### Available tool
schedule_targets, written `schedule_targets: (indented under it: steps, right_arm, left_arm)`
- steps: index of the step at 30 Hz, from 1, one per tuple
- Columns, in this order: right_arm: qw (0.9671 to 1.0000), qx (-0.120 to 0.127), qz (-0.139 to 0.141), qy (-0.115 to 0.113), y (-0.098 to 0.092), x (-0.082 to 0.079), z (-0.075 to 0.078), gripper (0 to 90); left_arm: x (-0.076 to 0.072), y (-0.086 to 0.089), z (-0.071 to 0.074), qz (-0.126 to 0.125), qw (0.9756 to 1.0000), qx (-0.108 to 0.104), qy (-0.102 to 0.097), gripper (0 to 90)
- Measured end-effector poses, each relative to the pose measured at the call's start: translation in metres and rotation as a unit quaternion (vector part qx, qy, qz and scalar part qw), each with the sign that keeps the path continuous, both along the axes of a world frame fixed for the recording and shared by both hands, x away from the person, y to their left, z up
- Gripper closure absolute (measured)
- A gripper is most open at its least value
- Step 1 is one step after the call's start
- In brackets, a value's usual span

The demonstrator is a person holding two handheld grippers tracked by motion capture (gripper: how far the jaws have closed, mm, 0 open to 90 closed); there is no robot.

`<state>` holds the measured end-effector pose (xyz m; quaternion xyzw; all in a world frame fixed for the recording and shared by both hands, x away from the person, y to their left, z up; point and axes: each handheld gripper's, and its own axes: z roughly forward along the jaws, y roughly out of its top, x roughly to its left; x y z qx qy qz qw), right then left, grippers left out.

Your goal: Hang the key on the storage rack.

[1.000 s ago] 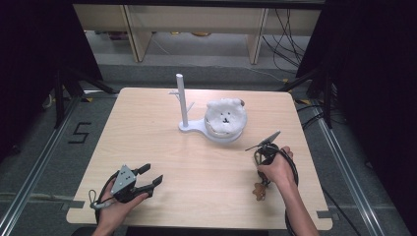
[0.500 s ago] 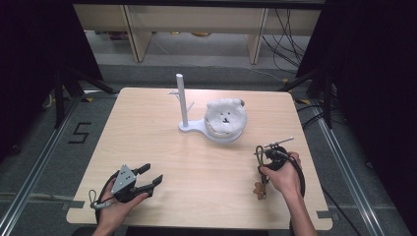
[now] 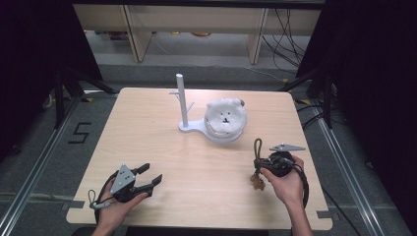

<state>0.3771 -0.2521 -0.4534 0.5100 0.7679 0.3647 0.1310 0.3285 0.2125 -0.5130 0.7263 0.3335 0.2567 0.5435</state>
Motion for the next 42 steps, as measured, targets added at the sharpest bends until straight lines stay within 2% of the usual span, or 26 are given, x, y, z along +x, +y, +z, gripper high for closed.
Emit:
schedule_targets:
  steps: [1,4,5,6,7,9,10,11,13,15,19,20,21,22,23,25,26,27,29,30,31,34,35,36,38,42]
  right_arm:
    - [0.9997,0.017,-0.005,-0.017,0.002,-0.003,0.000,69.6]
    - [0.9992,0.023,-0.006,-0.033,0.003,-0.006,-0.001,69.6]
    - [0.9983,0.036,-0.001,-0.046,0.004,-0.008,0.000,69.6]
    - [0.9983,0.036,-0.001,-0.046,0.004,-0.008,0.000,69.6]
    - [0.9976,0.035,-0.004,-0.059,0.005,-0.010,0.002,69.6]
    - [0.9976,0.048,-0.012,-0.048,0.008,-0.012,0.003,69.6]
    - [0.9967,0.061,-0.012,-0.052,0.009,-0.012,0.002,69.6]
    - [0.9962,0.059,-0.005,-0.064,0.008,-0.011,0.002,69.6]
    - [0.9948,0.063,-0.004,-0.081,0.010,-0.010,0.003,69.6]
    - [0.9943,0.070,0.000,-0.081,0.011,-0.011,0.004,69.6]
    - [0.9904,0.082,0.005,-0.110,0.019,-0.012,0.007,69.6]
    - [0.9899,0.090,0.004,-0.110,0.022,-0.013,0.009,69.6]
    - [0.9872,0.089,0.016,-0.131,0.024,-0.011,0.010,69.6]
    - [0.9872,0.089,0.016,-0.131,0.024,-0.011,0.010,69.6]
    - [0.9856,0.112,0.012,-0.126,0.030,-0.012,0.012,69.6]
    - [0.9844,0.109,0.018,-0.137,0.032,-0.010,0.012,69.6]
    - [0.9841,0.100,0.021,-0.145,0.032,-0.010,0.014,69.6]
    - [0.9822,0.112,0.027,-0.149,0.037,-0.009,0.015,69.6]
    - [0.9822,0.118,0.021,-0.145,0.040,-0.011,0.017,69.6]
    - [0.9804,0.111,0.034,-0.159,0.040,-0.008,0.017,69.6]
    - [0.9798,0.119,0.030,-0.158,0.045,-0.010,0.020,69.6]
    - [0.9785,0.112,0.038,-0.169,0.046,-0.008,0.022,69.7]
    - [0.9760,0.120,0.043,-0.177,0.047,-0.007,0.022,69.6]
    - [0.9751,0.111,0.047,-0.186,0.047,-0.006,0.022,69.6]
    - [0.9751,0.128,0.038,-0.177,0.051,-0.007,0.023,69.6]
    - [0.9716,0.117,0.052,-0.199,0.052,-0.003,0.025,69.6]
  left_arm:
    - [0.000,0.000,0.000,0.000,1.0000,0.001,-0.001,35.5]
    - [0.000,0.001,0.000,0.001,1.0000,0.002,-0.002,35.5]
    - [0.000,0.000,0.000,-0.001,1.0000,-0.003,-0.003,35.5]
    - [-0.001,0.000,-0.001,0.002,0.9999,-0.013,0.004,35.5]
    - [-0.001,0.000,-0.001,0.002,0.9999,-0.012,0.003,35.5]
    - [-0.001,0.001,0.000,0.004,0.9999,-0.011,0.006,35.5]
    - [-0.001,0.001,0.000,0.003,0.9999,-0.012,0.006,35.6]
    - [-0.001,0.003,0.001,0.002,1.0000,-0.001,0.000,35.6]
    - [0.000,0.004,0.001,0.003,1.0000,-0.001,-0.003,35.6]
    - [0.000,0.004,0.001,0.004,1.0000,-0.001,-0.003,35.6]
    - [0.000,0.004,0.001,0.005,1.0000,-0.002,-0.002,35.6]
    - [0.000,0.004,0.001,0.005,1.0000,-0.002,-0.003,35.6]
    - [-0.001,0.004,0.001,0.004,1.0000,0.000,-0.003,35.6]
    - [-0.001,0.004,0.001,0.004,1.0000,0.000,-0.003,35.6]
    - [-0.001,0.005,0.001,0.004,1.0000,0.000,-0.003,35.6]
    - [-0.001,0.005,0.001,0.004,1.0000,-0.001,-0.002,35.6]
    - [-0.001,0.004,0.000,0.005,0.9999,-0.015,0.002,35.6]
    - [-0.001,0.004,0.000,0.004,0.9999,-0.013,-0.001,35.6]
    - [0.000,0.005,0.000,0.004,0.9999,-0.013,-0.003,35.6]
    - [0.000,0.005,0.000,0.004,0.9999,-0.013,-0.003,35.6]
    - [0.000,0.005,0.000,0.004,0.9999,-0.013,-0.003,35.6]
    - [0.000,0.005,-0.001,0.004,0.9999,-0.013,-0.002,35.7]
    - [-0.001,0.006,0.000,0.007,1.0000,-0.002,-0.001,35.7]
    - [-0.001,0.005,0.000,0.006,1.0000,-0.004,-0.001,35.7]
    - [0.000,0.006,0.000,0.006,1.0000,-0.004,-0.001,35.7]
    - [0.000,0.006,-0.001,0.007,1.0000,-0.003,-0.001,35.7]
